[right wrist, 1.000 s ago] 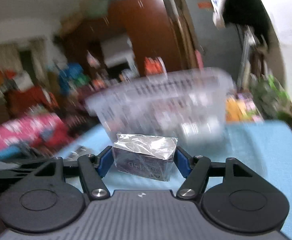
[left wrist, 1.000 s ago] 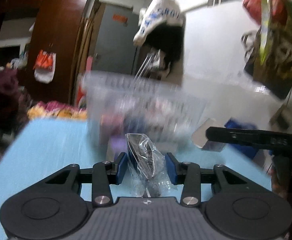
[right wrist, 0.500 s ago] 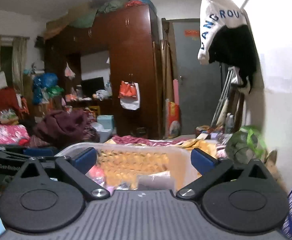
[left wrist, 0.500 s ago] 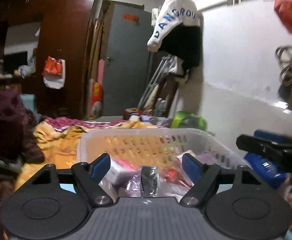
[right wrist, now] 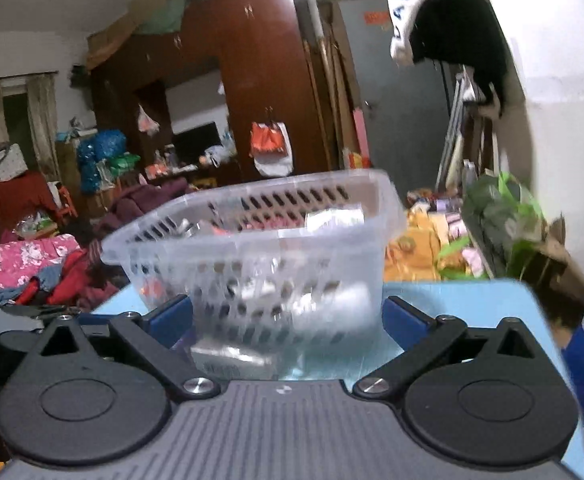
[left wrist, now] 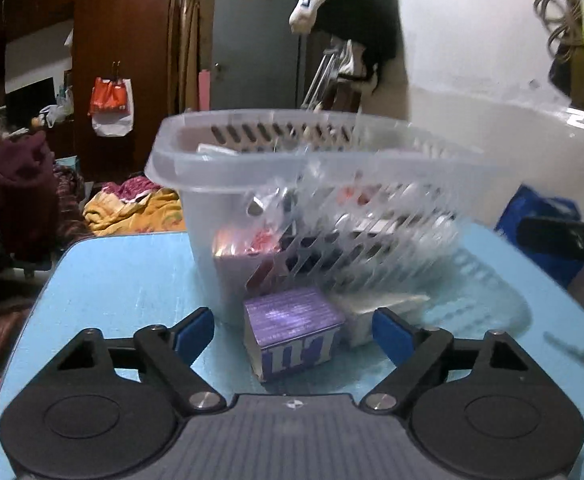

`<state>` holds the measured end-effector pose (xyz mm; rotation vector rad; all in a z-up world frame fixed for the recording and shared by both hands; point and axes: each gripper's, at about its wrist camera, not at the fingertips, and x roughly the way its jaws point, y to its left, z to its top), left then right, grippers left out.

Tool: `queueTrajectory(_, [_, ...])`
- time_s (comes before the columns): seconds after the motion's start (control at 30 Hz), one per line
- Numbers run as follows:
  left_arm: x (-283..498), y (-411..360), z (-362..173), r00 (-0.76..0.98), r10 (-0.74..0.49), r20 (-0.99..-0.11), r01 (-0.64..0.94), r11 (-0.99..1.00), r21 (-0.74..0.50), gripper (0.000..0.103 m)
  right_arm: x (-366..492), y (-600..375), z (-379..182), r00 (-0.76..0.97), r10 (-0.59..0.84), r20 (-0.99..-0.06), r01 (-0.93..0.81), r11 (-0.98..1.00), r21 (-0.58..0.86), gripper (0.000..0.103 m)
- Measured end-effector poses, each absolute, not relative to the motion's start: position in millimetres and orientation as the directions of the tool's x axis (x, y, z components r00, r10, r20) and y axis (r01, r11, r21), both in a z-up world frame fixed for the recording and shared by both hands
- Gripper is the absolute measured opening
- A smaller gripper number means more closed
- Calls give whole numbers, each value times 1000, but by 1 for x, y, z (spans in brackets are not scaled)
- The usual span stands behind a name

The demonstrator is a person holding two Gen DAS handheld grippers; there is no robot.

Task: Organize objects
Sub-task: 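Grasp a purple box with the left gripper while the right grasps a white wrapped box, then carry both boxes into the basket and open both grippers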

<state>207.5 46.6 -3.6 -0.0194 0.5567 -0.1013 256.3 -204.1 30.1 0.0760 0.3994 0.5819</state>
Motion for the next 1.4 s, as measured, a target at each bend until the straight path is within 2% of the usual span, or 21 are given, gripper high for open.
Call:
queueTrajectory(0.07, [214, 44, -11, 829, -79, -554, 73, 997, -33, 73, 259, -198, 19, 743, 553, -379, -515, 832, 204, 103])
queueTrajectory(0.13, [218, 49, -18, 808, -113, -578, 90, 994, -68, 56, 261, -188, 9, 721, 544, -429, -507, 836, 209, 103])
queueTrajectory(0.2, [211, 57, -22, 804, -121, -582, 85, 992, -88, 52, 263, -178, 2, 702, 538, -467, -508, 838, 201, 103])
queueTrajectory(0.33, [195, 72, -23, 822, -89, -562, 56, 996, -76, 52, 267, -157, -15, 671, 518, -531, -513, 841, 173, 103])
queueTrajectory(0.57, [189, 89, -23, 829, -89, -552, 47, 995, -89, 54, 273, -126, -24, 627, 512, -587, -532, 832, 157, 103])
queueTrajectory(0.63, [192, 89, -23, 830, -88, -550, 45, 995, -91, 64, 273, -122, -25, 621, 508, -597, -535, 831, 151, 103])
queueTrajectory(0.7, [192, 90, -24, 835, -75, -545, 34, 996, -85, 74, 270, -121, -26, 627, 503, -595, -534, 833, 141, 93])
queueTrajectory(0.77, [193, 92, -25, 836, -76, -543, 33, 995, -90, 74, 267, -123, -24, 639, 490, -593, -536, 837, 114, 81])
queueTrajectory(0.8, [194, 92, -26, 836, -81, -543, 34, 995, -96, 67, 265, -125, -23, 640, 495, -588, -539, 834, 116, 81])
queueTrajectory(0.83, [194, 93, -26, 834, -93, -545, 43, 994, -103, 53, 261, -128, -22, 640, 508, -577, -547, 828, 123, 80])
queueTrajectory(0.9, [190, 93, -26, 839, -98, -536, 52, 994, -101, 52, 252, -135, -20, 655, 514, -554, -558, 824, 105, 79])
queueTrajectory(0.97, [178, 93, -22, 867, -107, -487, 67, 993, -99, 52, 238, -146, -18, 679, 512, -526, -558, 826, 84, 78])
queueTrajectory(1.1, [146, 96, -6, 897, -207, -391, 149, 973, -175, 52, 199, -183, 0, 698, 574, -428, -592, 799, 108, 78])
queueTrajectory(1.2, [130, 91, 25, 924, -250, -289, 203, 962, -181, 52, 178, -208, 38, 730, 620, -289, -609, 781, 137, 78])
queueTrajectory(1.27, [134, 84, 57, 935, -258, -242, 226, 962, -153, 52, 175, -214, 69, 765, 610, -205, -606, 790, 92, 78])
queueTrajectory(1.4, [174, 74, 107, 937, -261, -233, 236, 963, -133, 52, 213, -209, 120, 805, 565, -178, -569, 822, 33, 78])
